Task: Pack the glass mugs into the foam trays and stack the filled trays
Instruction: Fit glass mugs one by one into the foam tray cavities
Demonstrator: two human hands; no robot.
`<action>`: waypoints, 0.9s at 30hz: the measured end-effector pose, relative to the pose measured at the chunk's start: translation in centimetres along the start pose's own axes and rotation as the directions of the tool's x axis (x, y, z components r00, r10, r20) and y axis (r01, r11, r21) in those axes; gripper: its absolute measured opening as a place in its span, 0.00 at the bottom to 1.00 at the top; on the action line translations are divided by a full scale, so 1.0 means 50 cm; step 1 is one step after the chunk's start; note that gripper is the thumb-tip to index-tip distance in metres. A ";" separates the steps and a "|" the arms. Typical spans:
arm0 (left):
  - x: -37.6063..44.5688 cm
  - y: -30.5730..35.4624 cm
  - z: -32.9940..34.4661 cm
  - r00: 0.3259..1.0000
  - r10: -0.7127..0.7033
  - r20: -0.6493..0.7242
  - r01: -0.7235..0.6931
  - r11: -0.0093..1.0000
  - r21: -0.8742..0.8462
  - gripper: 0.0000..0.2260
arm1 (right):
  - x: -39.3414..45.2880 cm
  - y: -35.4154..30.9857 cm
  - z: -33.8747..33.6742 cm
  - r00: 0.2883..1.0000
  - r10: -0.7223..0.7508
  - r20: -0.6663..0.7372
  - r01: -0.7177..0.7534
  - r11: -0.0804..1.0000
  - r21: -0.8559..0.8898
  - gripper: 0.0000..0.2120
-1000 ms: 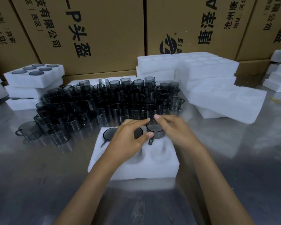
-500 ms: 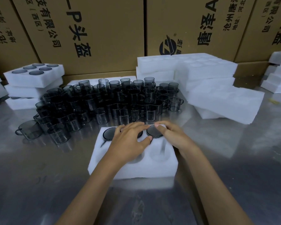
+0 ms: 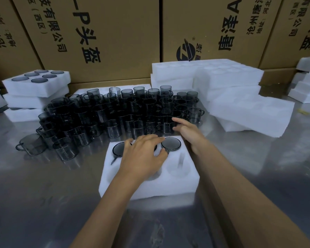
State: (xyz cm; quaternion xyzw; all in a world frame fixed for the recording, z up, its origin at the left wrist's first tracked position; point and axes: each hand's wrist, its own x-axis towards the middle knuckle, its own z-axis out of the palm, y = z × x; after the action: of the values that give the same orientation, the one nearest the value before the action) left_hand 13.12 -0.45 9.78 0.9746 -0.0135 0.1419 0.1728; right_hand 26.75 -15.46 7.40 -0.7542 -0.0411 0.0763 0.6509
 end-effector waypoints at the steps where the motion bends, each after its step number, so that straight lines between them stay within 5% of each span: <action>1: 0.002 -0.002 -0.004 1.000 0.004 0.003 -0.004 1.000 -0.006 0.17 | 0.009 -0.003 0.001 1.000 -0.013 0.006 0.013 0.999 -0.038 0.17; 8: -0.011 -0.022 -0.009 0.999 0.025 0.033 -0.020 0.990 -0.141 0.17 | 0.013 0.000 -0.008 0.976 -0.214 -0.027 0.195 0.928 -0.318 0.09; 12: -0.017 -0.028 -0.025 0.990 -0.095 -0.100 0.021 0.821 -0.571 0.13 | -0.047 0.009 -0.017 0.915 -0.389 -0.105 0.350 0.896 -0.272 0.11; 14: -0.024 -0.028 -0.038 0.980 -0.115 -0.162 -0.016 0.765 -0.644 0.13 | -0.086 0.006 -0.026 0.875 -0.460 -0.149 0.416 0.873 -0.253 0.10; 18: -0.032 -0.019 -0.062 0.981 -0.048 -0.186 -0.098 0.707 -0.700 0.17 | -0.162 -0.030 -0.028 0.814 -0.572 -0.103 0.548 0.814 -0.191 0.10; 22: -0.050 -0.003 -0.069 0.985 0.102 -0.140 -0.171 0.684 -0.709 0.28 | -0.231 -0.043 0.001 0.768 -0.601 -0.222 0.571 0.799 -0.188 0.22; 27: -0.059 0.032 -0.043 0.975 0.144 -0.170 -0.219 0.758 -0.614 0.36 | -0.269 -0.056 0.026 0.801 -0.567 -0.193 0.523 0.819 -0.234 0.32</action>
State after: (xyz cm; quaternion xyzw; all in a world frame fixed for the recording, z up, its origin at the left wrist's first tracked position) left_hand 9.56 -1.27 11.43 0.8451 -0.1450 0.1998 0.4741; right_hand 13.40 -15.95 10.81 -0.7660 -0.1795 -0.2157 0.5784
